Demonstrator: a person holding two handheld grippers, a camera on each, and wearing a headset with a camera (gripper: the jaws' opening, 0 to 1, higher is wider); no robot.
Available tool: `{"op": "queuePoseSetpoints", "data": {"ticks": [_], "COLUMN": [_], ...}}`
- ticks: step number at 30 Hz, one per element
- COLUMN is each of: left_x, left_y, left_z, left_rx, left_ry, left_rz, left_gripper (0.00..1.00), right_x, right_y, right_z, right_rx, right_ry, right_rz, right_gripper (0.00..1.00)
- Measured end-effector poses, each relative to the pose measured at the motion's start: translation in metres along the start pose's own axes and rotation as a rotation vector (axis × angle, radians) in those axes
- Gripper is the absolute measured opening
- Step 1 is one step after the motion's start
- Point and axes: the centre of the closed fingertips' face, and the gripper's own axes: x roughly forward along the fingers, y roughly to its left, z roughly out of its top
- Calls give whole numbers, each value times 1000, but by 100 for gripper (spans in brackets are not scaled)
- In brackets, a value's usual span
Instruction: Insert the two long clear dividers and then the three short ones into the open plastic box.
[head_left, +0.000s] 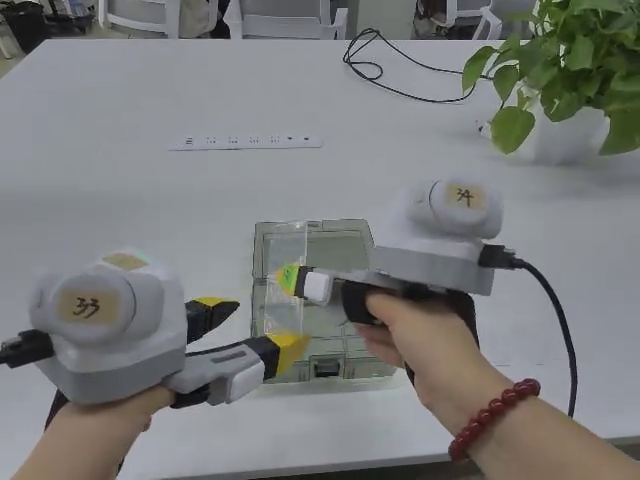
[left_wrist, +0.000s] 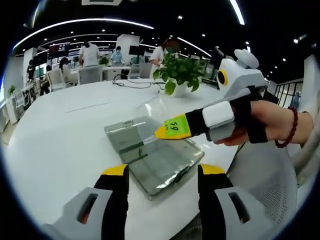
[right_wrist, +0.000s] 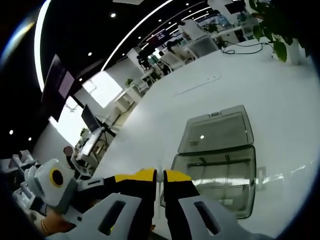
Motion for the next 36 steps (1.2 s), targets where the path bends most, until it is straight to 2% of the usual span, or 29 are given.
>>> {"op": "queuePoseSetpoints", "data": {"ticks": [3, 6, 10, 12, 14, 15, 16, 19, 21, 31, 36], "left_x": [-1, 0, 1, 3, 4, 4, 5, 6, 7, 11, 11], "left_y": [-2, -3, -3, -3, -2, -4, -4, -6, -8, -9, -10], "left_z": [-5, -9, -10, -11, -11, -10, -10, -10, -11, -13, -8], "left_rx": [32, 40, 64, 77, 87, 98, 103, 120, 108, 161, 161], "left_ry": [9, 12, 10, 7, 5, 6, 7, 5, 3, 9, -21], "left_rz": [-6, -15, -15, -17, -17, -18, -18, -32, -48, -50, -55], "left_gripper": [61, 67, 72, 76, 79, 81, 82, 85, 86, 96, 100], "right_x": [-3, -6, -11, -14, -15, -17, -16, -19, -19, -21, -20], "right_y": [-10, -17, -26, -33, -35, -39, -41, -47, -52, -69, -77], "right_z": [-2, -3, -1, -2, -2, -3, -2, -4, -2, -9, -10], "right_rx": [30, 29, 37, 41, 51, 51, 50, 38, 42, 81, 77], "right_ry": [47, 82, 120, 150, 164, 185, 184, 223, 224, 314, 340], "right_rz": [-37, -65, -101, -139, -151, -177, -184, -220, -235, -307, -337], "right_gripper": [6, 6, 6, 6, 6, 6, 6, 6, 6, 6, 6]}}
